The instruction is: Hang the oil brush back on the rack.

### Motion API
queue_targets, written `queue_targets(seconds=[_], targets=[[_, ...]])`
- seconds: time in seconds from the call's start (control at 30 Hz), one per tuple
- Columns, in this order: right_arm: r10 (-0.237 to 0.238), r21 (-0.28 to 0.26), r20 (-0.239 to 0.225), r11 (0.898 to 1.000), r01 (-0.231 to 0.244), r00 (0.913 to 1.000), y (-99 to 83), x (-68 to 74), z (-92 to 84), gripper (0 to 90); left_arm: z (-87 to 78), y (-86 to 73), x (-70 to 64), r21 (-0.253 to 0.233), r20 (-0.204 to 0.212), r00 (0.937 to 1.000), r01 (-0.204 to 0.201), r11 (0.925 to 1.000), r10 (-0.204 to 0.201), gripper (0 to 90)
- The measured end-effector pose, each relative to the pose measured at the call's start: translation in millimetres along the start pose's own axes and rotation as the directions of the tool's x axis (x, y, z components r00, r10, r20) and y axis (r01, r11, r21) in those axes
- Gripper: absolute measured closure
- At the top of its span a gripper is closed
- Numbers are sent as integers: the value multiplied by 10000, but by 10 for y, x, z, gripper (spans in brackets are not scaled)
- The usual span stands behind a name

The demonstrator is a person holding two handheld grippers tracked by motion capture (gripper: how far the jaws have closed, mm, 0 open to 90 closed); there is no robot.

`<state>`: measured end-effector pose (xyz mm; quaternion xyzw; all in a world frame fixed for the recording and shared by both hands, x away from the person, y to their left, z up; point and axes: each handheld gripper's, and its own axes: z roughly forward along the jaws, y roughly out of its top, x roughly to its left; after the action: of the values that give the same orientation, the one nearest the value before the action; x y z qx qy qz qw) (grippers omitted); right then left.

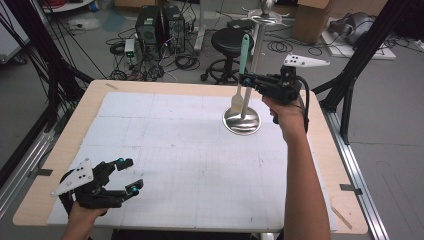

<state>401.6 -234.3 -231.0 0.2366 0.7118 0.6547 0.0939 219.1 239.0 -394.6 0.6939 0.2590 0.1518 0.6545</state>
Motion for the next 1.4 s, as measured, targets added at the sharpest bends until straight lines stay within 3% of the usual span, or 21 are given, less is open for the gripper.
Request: queue_targets(seconds=[0.3,0.6,1.1,1.4], targets=[[208,-359,27,9991,-207,9998,102,-194,-124,846,15,-5,26,57,-63,10000,41,10000,-40,230],[446,-295,-1,9986,-446,9990,81,-342,-136,846,25,-12,27,189,-77,10000,-29,9998,30,231],[722,-394,131,9967,-716,9973,41,-451,-137,846,43,-18,42,199,-46,10000,86,9998,-85,233],[856,-312,513,9960,-841,9950,20,-496,-139,846,41,-19,52,238,-27,10000,72,9997,-72,234]])
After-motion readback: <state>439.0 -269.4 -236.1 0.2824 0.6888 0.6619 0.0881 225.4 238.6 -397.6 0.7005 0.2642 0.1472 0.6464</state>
